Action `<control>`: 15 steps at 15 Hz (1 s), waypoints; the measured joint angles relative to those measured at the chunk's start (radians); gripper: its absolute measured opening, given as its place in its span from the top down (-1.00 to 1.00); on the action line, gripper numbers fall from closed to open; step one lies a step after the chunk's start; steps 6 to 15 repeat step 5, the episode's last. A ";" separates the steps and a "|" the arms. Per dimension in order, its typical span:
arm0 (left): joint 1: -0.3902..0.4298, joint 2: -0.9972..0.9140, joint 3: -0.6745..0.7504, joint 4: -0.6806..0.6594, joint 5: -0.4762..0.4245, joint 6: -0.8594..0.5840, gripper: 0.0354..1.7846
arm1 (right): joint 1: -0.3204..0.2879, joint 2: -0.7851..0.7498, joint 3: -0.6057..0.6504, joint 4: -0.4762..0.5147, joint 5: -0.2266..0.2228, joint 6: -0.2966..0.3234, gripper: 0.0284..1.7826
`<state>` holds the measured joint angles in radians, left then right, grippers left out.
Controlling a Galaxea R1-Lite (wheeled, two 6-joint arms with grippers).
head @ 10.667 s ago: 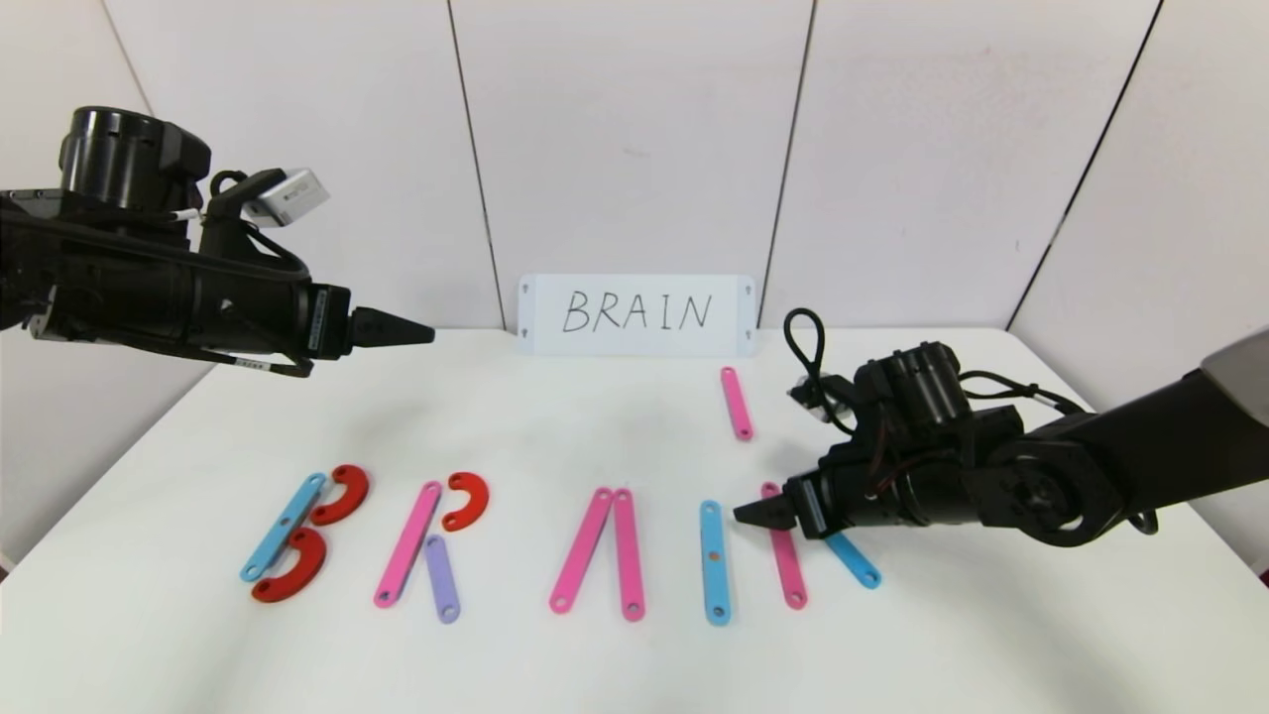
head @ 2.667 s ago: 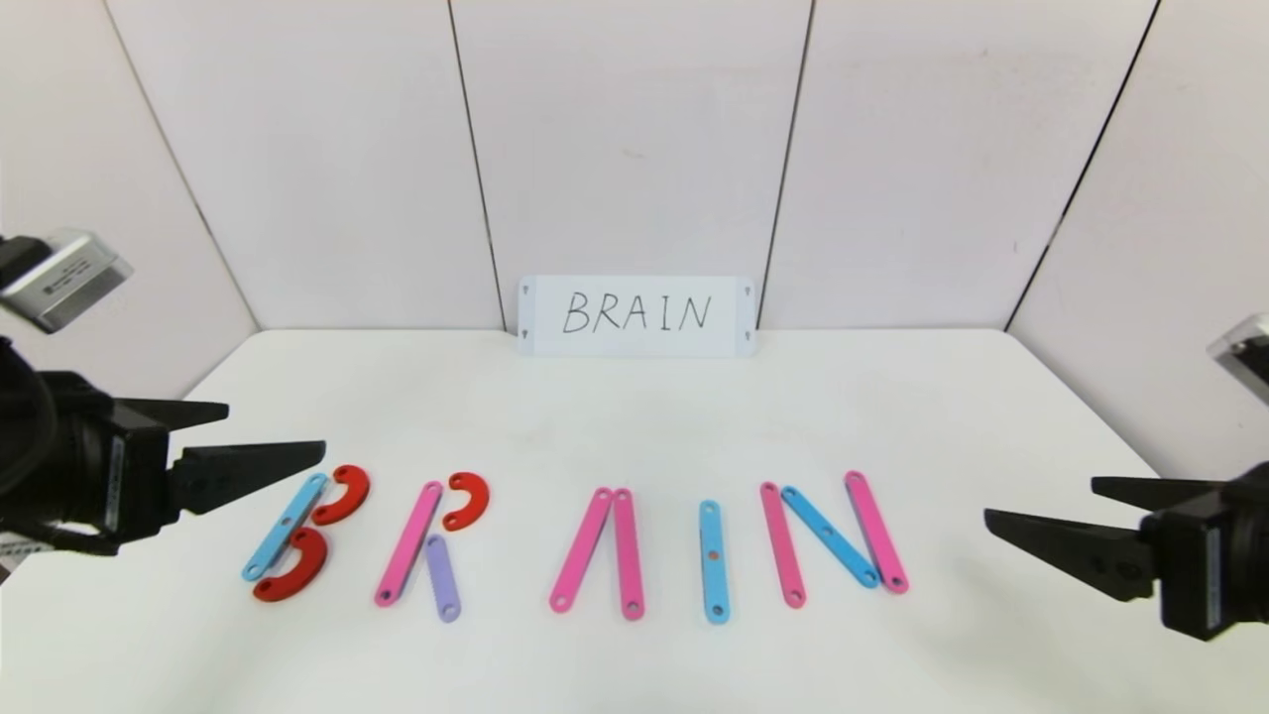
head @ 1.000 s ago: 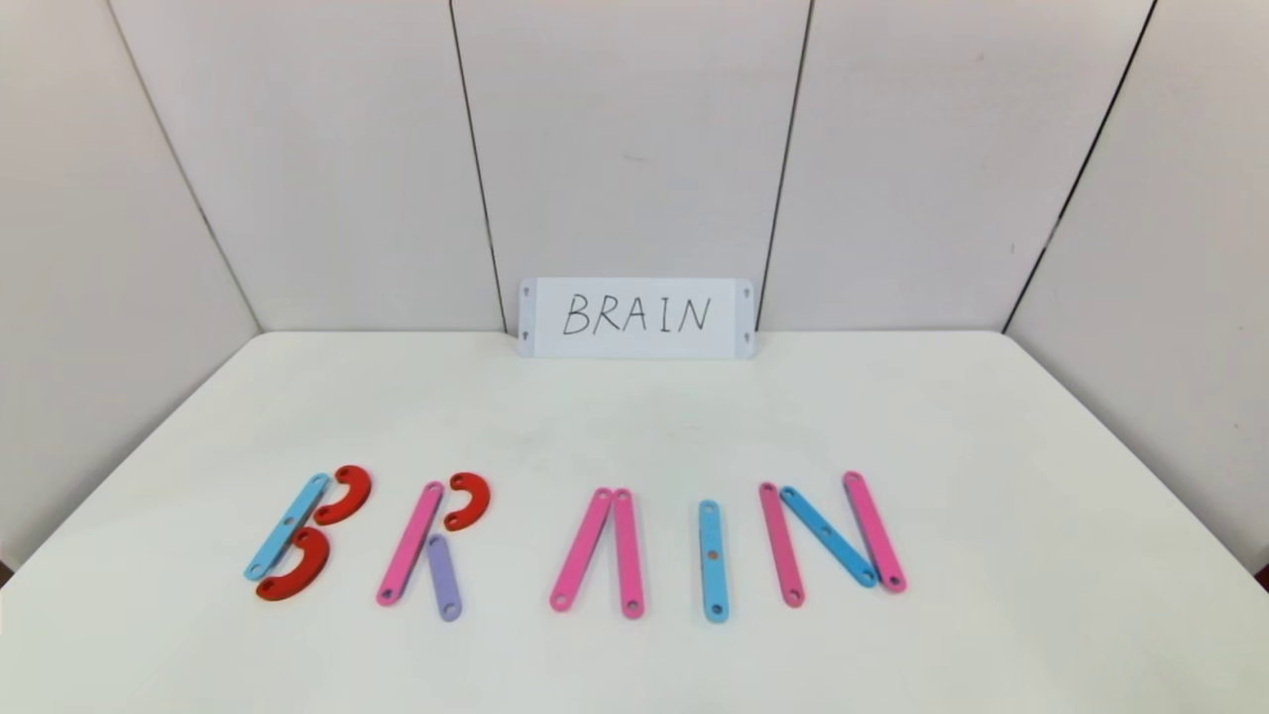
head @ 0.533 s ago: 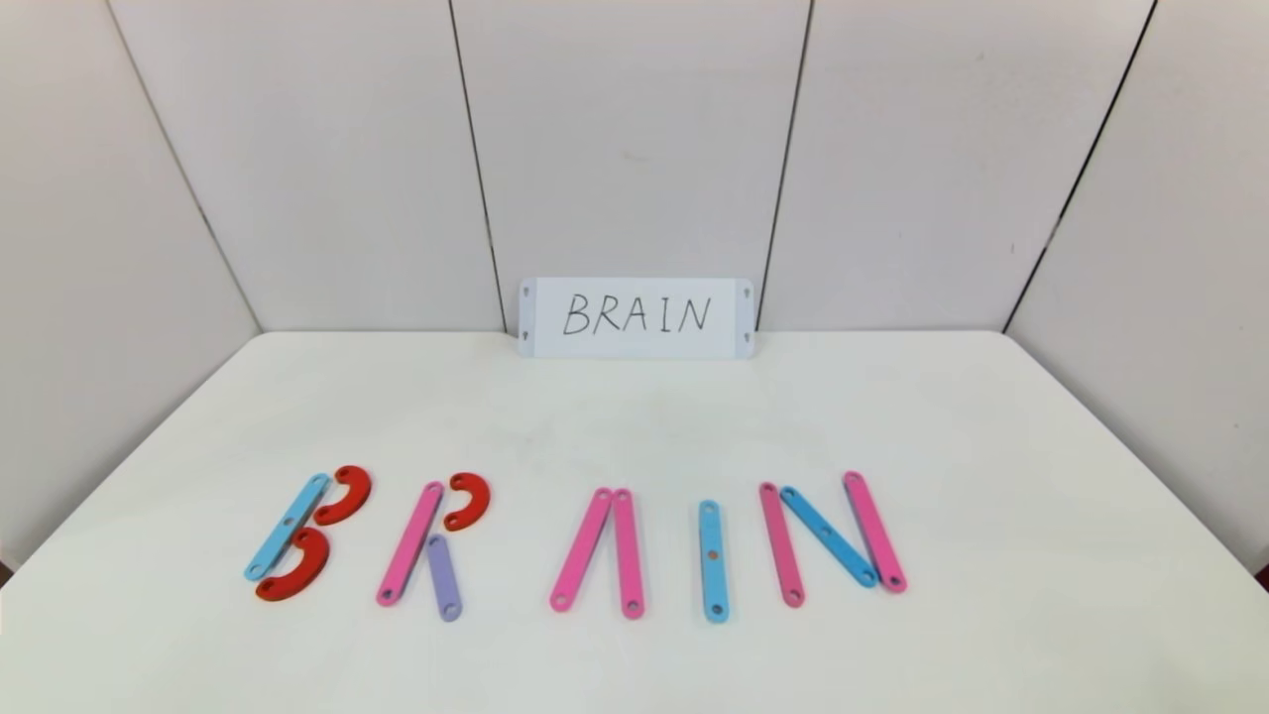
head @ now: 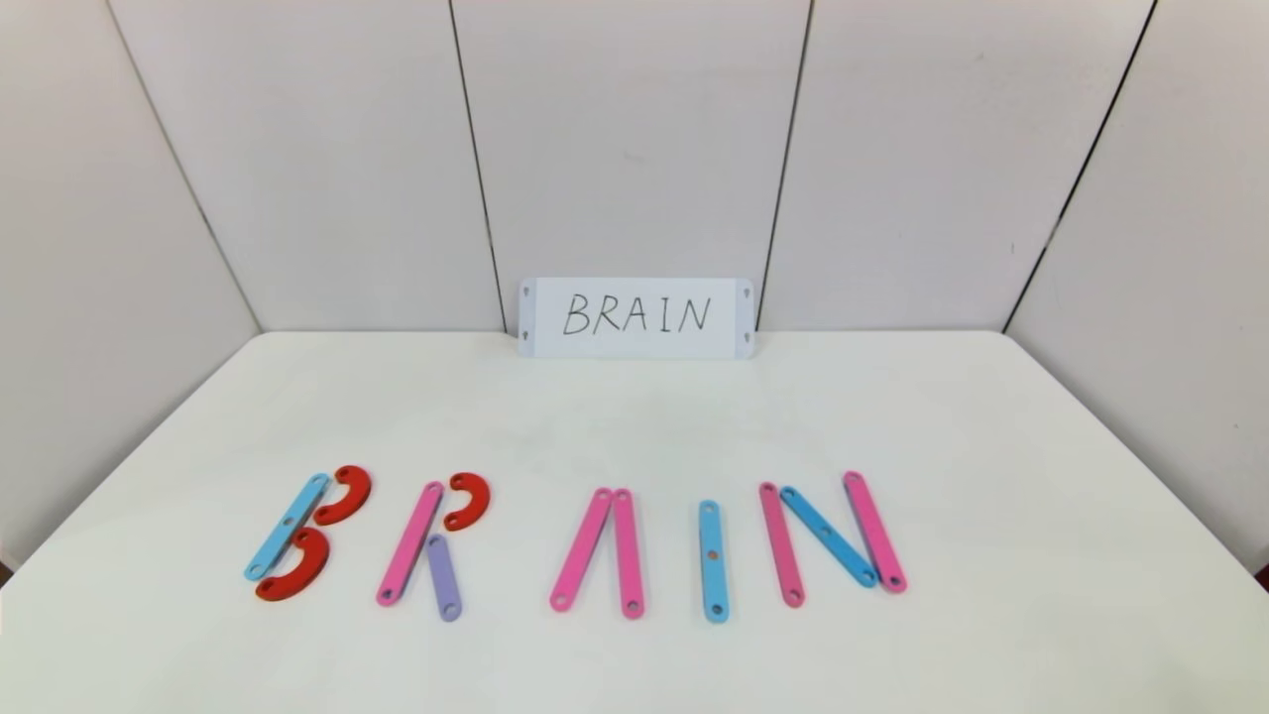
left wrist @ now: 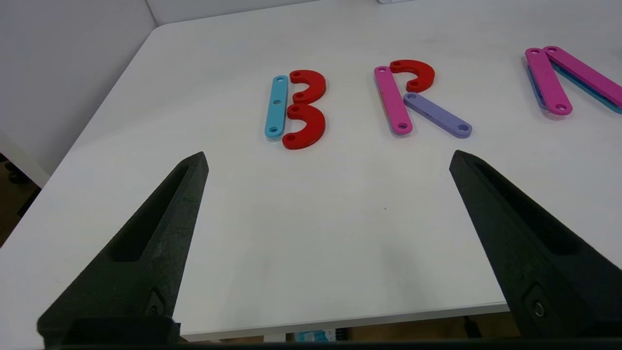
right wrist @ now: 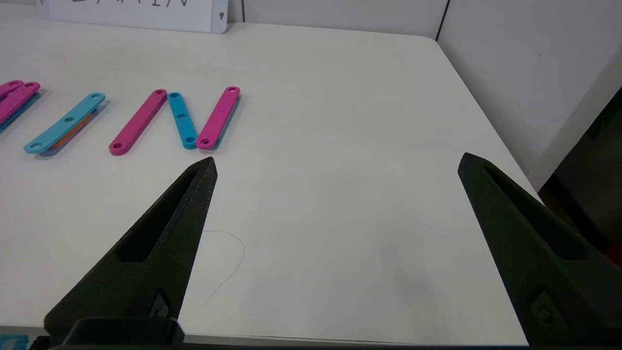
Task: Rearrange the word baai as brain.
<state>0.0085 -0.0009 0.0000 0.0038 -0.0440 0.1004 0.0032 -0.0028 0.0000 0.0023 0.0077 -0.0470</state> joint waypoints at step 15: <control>0.000 0.000 0.000 0.003 0.001 -0.017 -0.95 | 0.001 0.000 0.000 0.000 -0.004 0.031 -0.95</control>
